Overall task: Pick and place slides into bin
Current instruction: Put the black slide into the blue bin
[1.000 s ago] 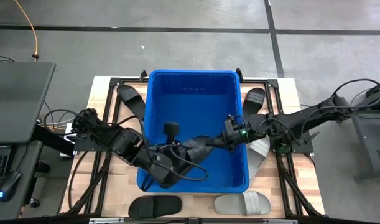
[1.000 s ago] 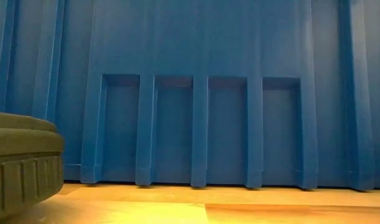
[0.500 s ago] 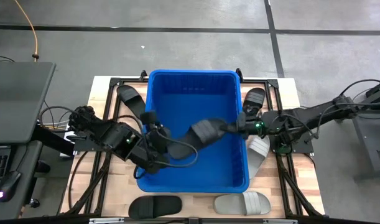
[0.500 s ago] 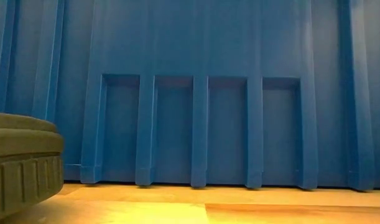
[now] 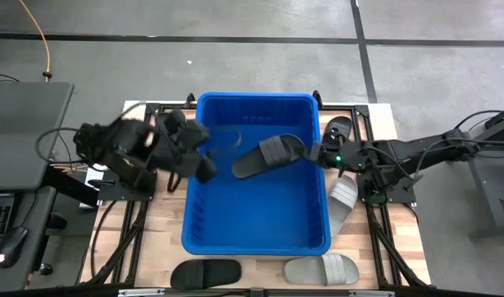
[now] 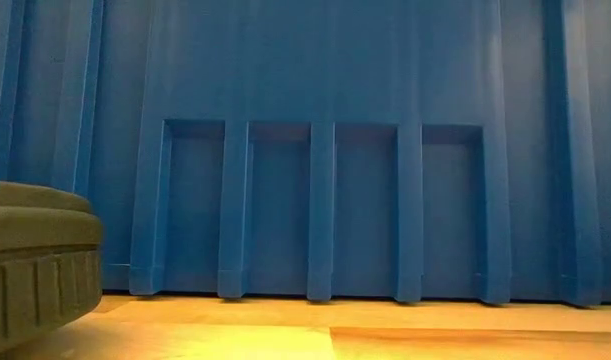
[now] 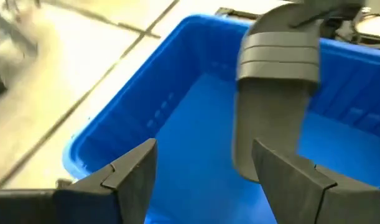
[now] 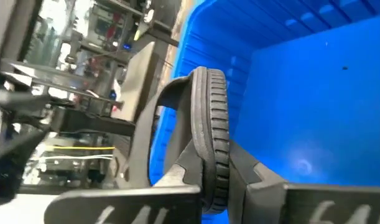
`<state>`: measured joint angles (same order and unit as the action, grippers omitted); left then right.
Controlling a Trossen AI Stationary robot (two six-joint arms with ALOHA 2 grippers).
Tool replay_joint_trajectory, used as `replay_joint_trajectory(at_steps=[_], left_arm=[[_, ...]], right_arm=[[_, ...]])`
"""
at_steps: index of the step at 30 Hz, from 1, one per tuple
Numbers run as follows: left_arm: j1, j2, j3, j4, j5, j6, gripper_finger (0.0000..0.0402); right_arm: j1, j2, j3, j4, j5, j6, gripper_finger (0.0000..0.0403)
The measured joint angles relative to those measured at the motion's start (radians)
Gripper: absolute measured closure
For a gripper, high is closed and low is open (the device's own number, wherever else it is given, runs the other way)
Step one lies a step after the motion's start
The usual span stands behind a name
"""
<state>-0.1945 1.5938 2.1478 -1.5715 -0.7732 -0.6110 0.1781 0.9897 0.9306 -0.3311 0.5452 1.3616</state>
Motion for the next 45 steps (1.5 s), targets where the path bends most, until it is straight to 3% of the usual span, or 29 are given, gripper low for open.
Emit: replay_joint_trajectory(at_steps=[5,10,17,22,27,30,34,39,45], left_arm=[[0.117,-0.082,-0.091,0.002,0.054,-0.003,0.016],[0.155,-0.271,-0.398,0.04,0.121,-0.115,0.0164],[0.121,-0.621,-0.804,0.5,0.195,-0.115,0.0165],[0.124,-0.869,-1.043,0.829,0.232,-0.09,0.0165],[0.122,-1.097,-1.243,1.119,0.345,0.001,0.0165],[0.123,-1.206,-1.316,1.196,0.335,0.037,0.0165],[0.122,-1.292,-1.351,1.175,0.347,0.046,0.0165],[0.122,-1.331,-1.351,1.172,0.346,0.039,0.0165],[0.122,-1.328,-1.351,1.172,0.362,0.026,0.0165]], right_arm=[[-0.093,0.005,0.0,0.009,-0.123,-0.071,0.04],[-0.169,0.006,0.0,0.034,-0.211,-0.107,0.04],[-0.234,0.034,0.002,0.164,-0.217,-0.093,0.0401],[-0.26,0.141,0.006,0.174,-0.147,0.014,0.0401],[-0.259,0.291,0.106,0.171,-0.06,0.055,0.0401],[-0.28,0.391,0.222,0.099,-0.039,0.037,0.0401],[-0.32,0.529,0.418,-0.121,-0.068,0.008,0.0401],[-0.345,0.688,0.659,-0.445,-0.097,-0.002,0.0401],[-0.369,0.852,0.863,-0.537,-0.114,-0.03,0.0401]])
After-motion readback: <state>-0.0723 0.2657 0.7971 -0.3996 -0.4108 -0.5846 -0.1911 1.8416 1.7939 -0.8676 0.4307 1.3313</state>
